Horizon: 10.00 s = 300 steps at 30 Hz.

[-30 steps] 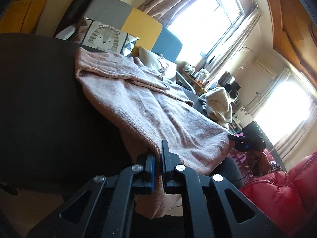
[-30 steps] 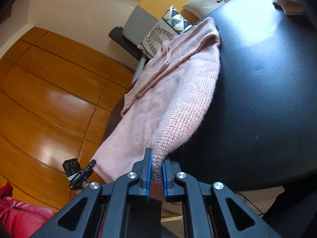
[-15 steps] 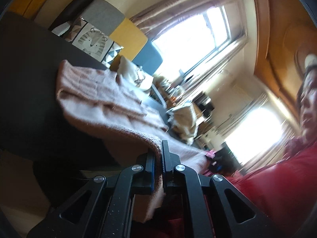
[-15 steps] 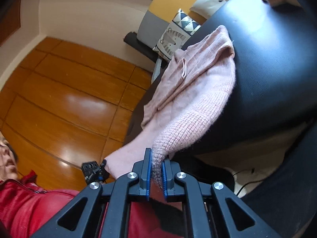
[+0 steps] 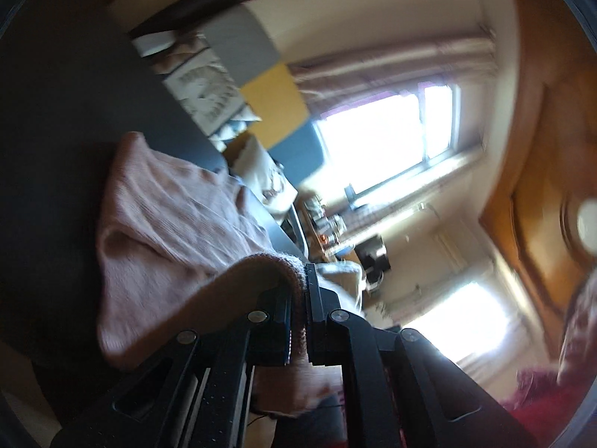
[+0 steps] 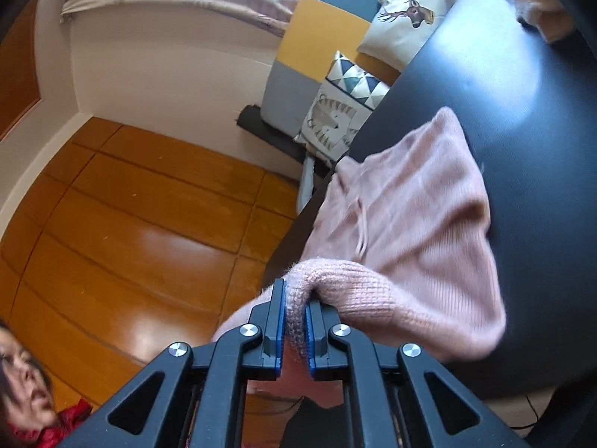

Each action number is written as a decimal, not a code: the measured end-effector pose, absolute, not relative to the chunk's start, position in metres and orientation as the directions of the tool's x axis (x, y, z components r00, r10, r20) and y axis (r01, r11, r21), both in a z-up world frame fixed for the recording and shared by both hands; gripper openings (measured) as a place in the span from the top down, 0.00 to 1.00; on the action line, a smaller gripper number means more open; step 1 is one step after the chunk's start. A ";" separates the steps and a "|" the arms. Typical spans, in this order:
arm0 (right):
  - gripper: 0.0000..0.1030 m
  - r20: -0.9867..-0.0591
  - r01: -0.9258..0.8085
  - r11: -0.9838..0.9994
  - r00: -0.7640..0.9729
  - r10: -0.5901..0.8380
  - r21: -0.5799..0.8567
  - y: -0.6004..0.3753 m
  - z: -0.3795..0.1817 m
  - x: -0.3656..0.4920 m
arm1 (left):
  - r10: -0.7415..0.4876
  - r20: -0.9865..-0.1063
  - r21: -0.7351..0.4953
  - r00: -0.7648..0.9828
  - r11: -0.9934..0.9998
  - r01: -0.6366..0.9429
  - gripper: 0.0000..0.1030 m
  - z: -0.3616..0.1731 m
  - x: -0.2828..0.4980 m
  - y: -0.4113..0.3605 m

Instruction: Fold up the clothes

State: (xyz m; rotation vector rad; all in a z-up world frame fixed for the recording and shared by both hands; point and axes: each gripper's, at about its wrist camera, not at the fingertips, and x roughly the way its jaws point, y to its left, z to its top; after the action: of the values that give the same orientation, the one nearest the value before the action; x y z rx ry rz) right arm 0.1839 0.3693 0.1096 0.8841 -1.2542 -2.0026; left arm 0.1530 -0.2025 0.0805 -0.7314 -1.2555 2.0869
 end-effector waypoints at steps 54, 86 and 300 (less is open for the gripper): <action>0.91 -0.469 -0.080 -0.497 -0.487 -0.737 0.864 0.330 0.043 0.039 | 0.738 -0.390 -0.911 -0.550 -0.397 0.113 0.94 0.004 0.026 -0.190; 0.75 -0.664 0.249 -0.840 -0.521 -0.536 0.482 0.298 0.118 0.099 | 0.751 -0.476 -0.874 -0.457 -0.461 0.154 0.94 0.010 0.168 -0.243; 0.90 -0.687 0.258 -0.883 -0.556 -0.468 0.393 0.191 0.095 0.010 | 0.526 -0.734 -0.357 -0.430 -0.837 -0.416 0.91 0.019 -0.004 0.057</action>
State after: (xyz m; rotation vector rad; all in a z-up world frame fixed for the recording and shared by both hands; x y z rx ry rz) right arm 0.0097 0.1907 0.0946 1.1778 -0.3458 -2.4308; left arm -0.0036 0.0566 0.0191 -1.2207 -0.1630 2.2620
